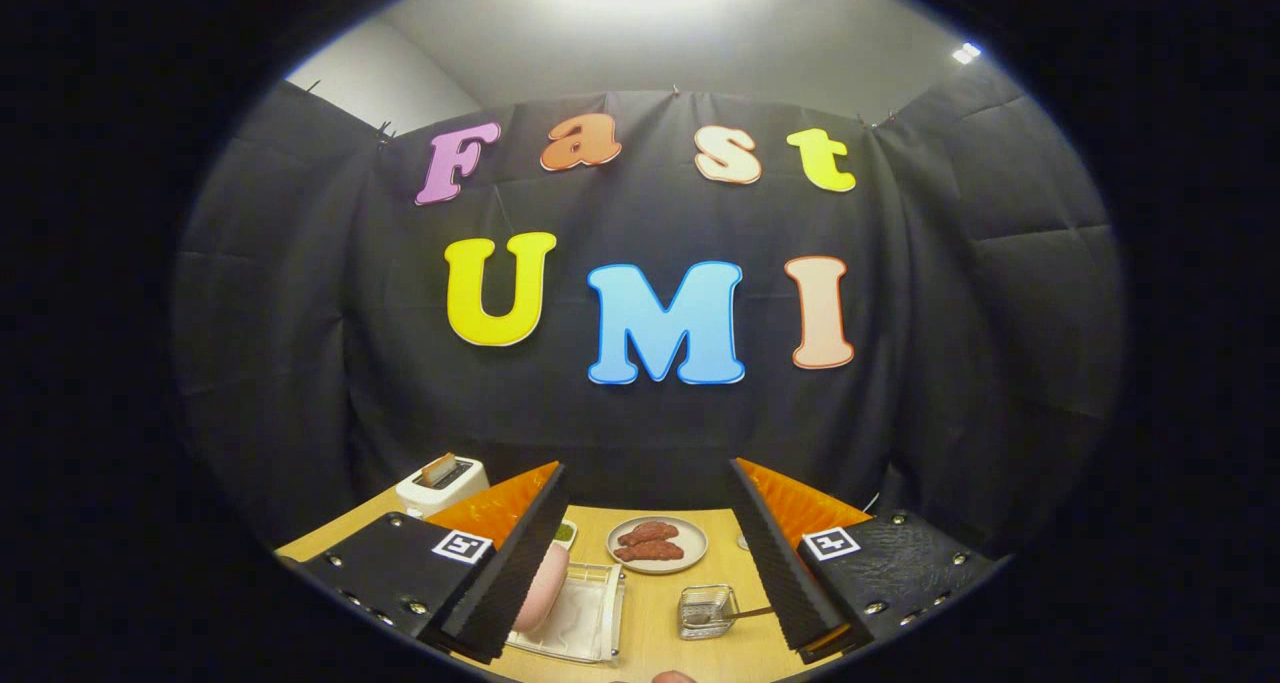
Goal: Take the plate from the dish rack, then take the spoon from the basket and place it into the plate.
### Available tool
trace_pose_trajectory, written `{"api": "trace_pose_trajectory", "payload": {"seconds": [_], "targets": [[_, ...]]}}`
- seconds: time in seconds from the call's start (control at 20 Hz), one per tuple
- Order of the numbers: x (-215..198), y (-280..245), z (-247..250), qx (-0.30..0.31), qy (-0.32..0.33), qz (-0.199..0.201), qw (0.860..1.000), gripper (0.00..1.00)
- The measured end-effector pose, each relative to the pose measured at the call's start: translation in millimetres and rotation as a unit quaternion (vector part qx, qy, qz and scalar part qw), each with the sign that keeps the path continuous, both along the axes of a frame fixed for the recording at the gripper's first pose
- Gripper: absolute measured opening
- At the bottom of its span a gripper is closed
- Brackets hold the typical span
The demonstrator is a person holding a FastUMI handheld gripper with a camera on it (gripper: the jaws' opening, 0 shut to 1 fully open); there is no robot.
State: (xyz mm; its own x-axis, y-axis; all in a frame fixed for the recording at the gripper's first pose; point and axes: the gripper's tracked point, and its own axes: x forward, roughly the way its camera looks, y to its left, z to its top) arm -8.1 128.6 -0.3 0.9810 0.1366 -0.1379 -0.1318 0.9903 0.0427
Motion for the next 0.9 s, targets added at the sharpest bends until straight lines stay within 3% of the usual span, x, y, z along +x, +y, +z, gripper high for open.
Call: {"api": "trace_pose_trajectory", "payload": {"seconds": [0.15,0.3,0.45,0.6,0.75,0.9], "targets": [[10,24,-24,-0.008,0.058,0.026,0.998,0.97],[26,48,-58,-0.015,0.155,0.057,0.986,0.97],[36,70,-99,0.005,0.271,0.087,0.959,0.97],[53,80,-125,-0.005,0.343,0.104,0.934,0.97],[61,99,-149,0.024,0.426,0.124,0.896,0.98],[78,102,-183,0.018,0.495,0.115,0.861,0.99]]}}
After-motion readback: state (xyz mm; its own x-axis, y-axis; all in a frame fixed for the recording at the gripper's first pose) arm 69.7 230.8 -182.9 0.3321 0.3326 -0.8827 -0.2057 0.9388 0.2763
